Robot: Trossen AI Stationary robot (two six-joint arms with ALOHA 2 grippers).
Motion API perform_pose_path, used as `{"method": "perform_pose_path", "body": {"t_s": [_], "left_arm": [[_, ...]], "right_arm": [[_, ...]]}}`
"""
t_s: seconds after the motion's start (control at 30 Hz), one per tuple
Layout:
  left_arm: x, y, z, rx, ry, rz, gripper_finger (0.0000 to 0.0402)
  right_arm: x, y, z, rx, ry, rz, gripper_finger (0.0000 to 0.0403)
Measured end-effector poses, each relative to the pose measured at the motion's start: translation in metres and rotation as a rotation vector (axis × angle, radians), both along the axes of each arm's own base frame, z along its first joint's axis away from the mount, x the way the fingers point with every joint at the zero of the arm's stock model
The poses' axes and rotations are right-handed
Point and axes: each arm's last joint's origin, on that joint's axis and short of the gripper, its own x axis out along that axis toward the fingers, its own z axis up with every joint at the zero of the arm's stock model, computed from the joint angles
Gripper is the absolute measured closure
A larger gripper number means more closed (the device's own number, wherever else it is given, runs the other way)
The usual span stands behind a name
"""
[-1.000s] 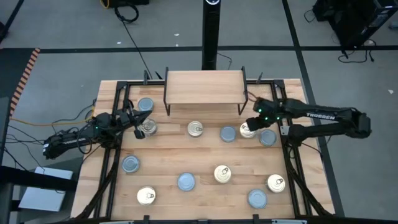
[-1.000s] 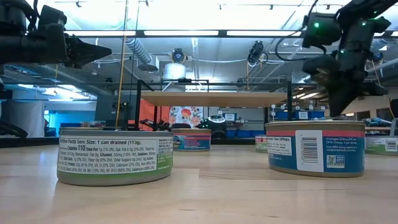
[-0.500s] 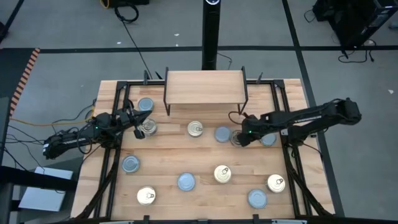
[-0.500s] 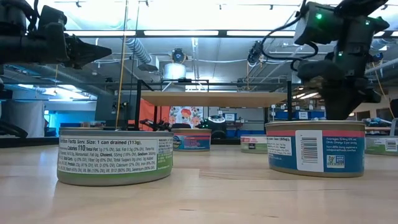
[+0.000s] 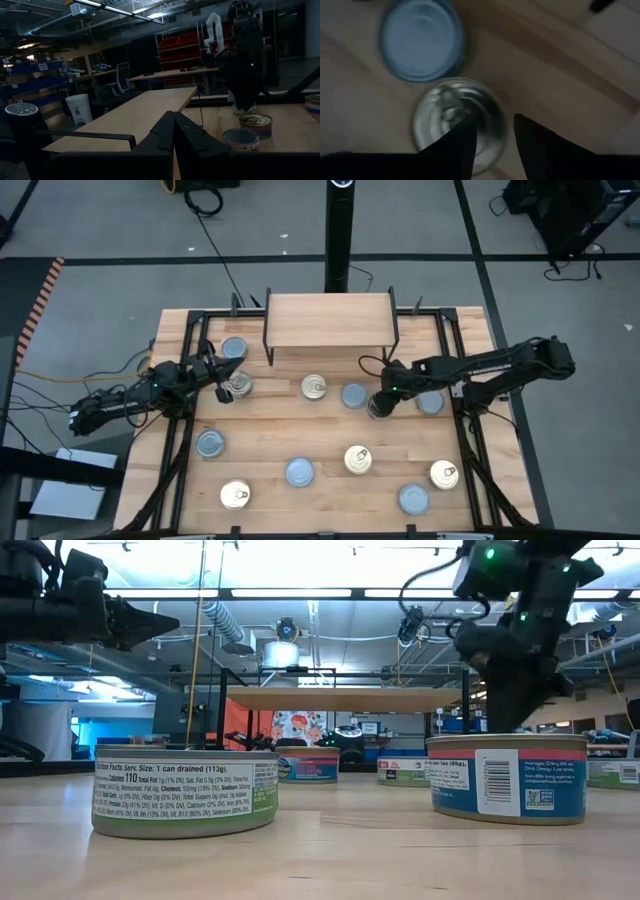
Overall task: Stack canned seafood by type on shelf
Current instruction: Put the blue pink tuna can on the shelf
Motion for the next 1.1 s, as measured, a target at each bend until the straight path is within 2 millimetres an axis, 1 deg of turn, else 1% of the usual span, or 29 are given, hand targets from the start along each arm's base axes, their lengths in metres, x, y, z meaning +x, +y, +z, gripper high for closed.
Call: {"method": "perform_pose_path", "body": {"t_s": [0.2, 0.37, 0.43, 0.6, 0.63, 0.77, 0.87, 1.1], "left_arm": [[0.0, 0.0, -0.002, -0.004, 0.017, 0.0, 0.0393], [0.0, 0.0, -0.002, -0.004, 0.019, 0.0, 0.0393], [0.0, 0.0, -0.002, -0.004, 0.02, -0.001, 0.0393], [0.0, 0.0, -0.002, -0.005, 0.022, -0.001, 0.0393], [0.0, 0.0, -0.002, -0.005, 0.022, -0.001, 0.0393], [0.0, 0.0, -0.002, -0.004, 0.022, -0.007, 0.0393], [0.0, 0.0, -0.002, -0.004, 0.022, -0.007, 0.0393], [0.0, 0.0, -0.002, -0.004, 0.021, -0.006, 0.0393]], "right_arm": [[0.006, -0.005, -0.017, 0.028, 0.089, 0.032, 0.027], [0.01, -0.007, -0.02, 0.032, 0.098, 0.049, 0.0292], [0.01, -0.007, -0.019, 0.031, 0.086, 0.061, 0.0312], [0.01, -0.006, -0.018, 0.041, 0.07, 0.092, 0.0382], [0.01, -0.006, -0.017, 0.042, 0.067, 0.096, 0.0391], [0.01, -0.006, -0.017, 0.046, 0.061, 0.103, 0.039], [0.01, -0.006, -0.014, 0.044, 0.064, 0.116, 0.0396], [0.023, -0.007, 0.006, 0.021, -0.003, 0.157, 0.0398]]}}
